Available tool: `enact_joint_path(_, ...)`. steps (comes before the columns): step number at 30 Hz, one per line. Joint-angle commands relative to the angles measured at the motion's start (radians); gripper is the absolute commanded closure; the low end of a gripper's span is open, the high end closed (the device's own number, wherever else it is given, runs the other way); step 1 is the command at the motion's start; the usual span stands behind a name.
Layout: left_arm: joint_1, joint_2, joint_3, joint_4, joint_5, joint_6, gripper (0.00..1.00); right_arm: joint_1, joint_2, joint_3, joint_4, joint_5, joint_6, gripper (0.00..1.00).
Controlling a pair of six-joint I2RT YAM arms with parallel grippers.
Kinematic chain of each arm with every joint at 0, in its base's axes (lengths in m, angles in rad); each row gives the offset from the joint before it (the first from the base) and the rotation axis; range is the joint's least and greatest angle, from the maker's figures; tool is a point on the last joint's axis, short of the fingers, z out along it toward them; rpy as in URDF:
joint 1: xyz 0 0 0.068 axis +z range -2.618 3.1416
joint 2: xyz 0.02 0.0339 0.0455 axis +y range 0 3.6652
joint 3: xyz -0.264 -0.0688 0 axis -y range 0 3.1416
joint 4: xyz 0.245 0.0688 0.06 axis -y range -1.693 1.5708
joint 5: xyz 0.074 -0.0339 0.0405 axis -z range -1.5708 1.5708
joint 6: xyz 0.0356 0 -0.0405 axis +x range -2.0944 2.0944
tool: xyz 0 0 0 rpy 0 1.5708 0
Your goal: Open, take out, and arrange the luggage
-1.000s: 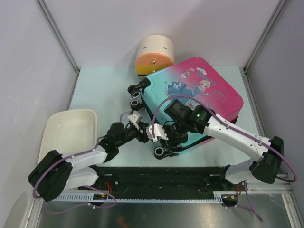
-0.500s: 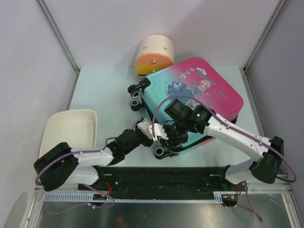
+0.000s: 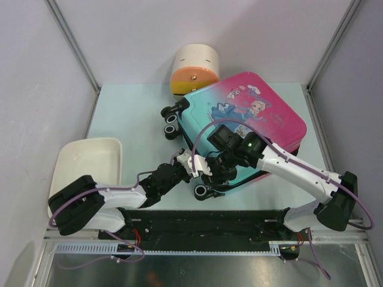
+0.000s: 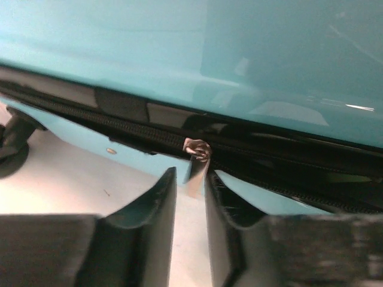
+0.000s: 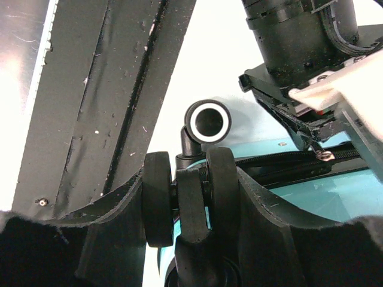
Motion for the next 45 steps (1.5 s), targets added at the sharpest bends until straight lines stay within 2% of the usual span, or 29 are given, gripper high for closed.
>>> enact_joint_path(1, -0.01, 0.002, 0.01, 0.138, 0.034, 0.061, 0.77, -0.019, -0.049, 0.007, -0.036, 0.002, 0.095, 1.0)
enact_joint_path(2, -0.01, -0.004, 0.005, 0.138, 0.037, 0.062, 0.8, -0.019, -0.05, 0.007, -0.036, 0.004, 0.094, 1.0)
enact_joint_path(3, -0.009, -0.01, 0.0, 0.137, 0.042, 0.062, 0.87, -0.02, -0.052, 0.007, -0.038, 0.005, 0.094, 1.0)
enact_joint_path(5, 0.002, -0.043, -0.023, 0.135, 0.072, 0.055, 0.92, -0.019, -0.055, 0.007, -0.044, 0.005, 0.094, 1.0)
enact_joint_path(6, 0.011, -0.053, -0.029, 0.127, 0.095, 0.052, 0.99, -0.023, -0.058, 0.007, -0.048, 0.005, 0.089, 1.0)
enact_joint_path(11, 0.19, -0.109, -0.01, 0.016, 0.391, -0.112, 1.0, -0.028, -0.072, 0.002, -0.081, 0.009, 0.071, 1.0)
enact_joint_path(15, 0.28, -0.087, 0.019, -0.043, 0.479, -0.213, 1.0, -0.028, -0.084, -0.015, -0.098, 0.012, 0.063, 1.0)
enact_joint_path(24, 0.43, 0.006, 0.108, -0.077, 0.482, -0.248, 1.0, -0.024, -0.099, -0.035, -0.211, 0.002, -0.002, 1.0)
enact_joint_path(36, 0.638, 0.095, 0.184, -0.087, 0.453, -0.274, 1.0, -0.028, -0.196, -0.11, -0.285, 0.015, 0.049, 1.0)
enact_joint_path(45, 0.746, 0.189, 0.256, -0.078, 0.579, -0.276, 1.0, -0.065, -0.274, -0.145, -0.364, 0.028, 0.06, 1.0)
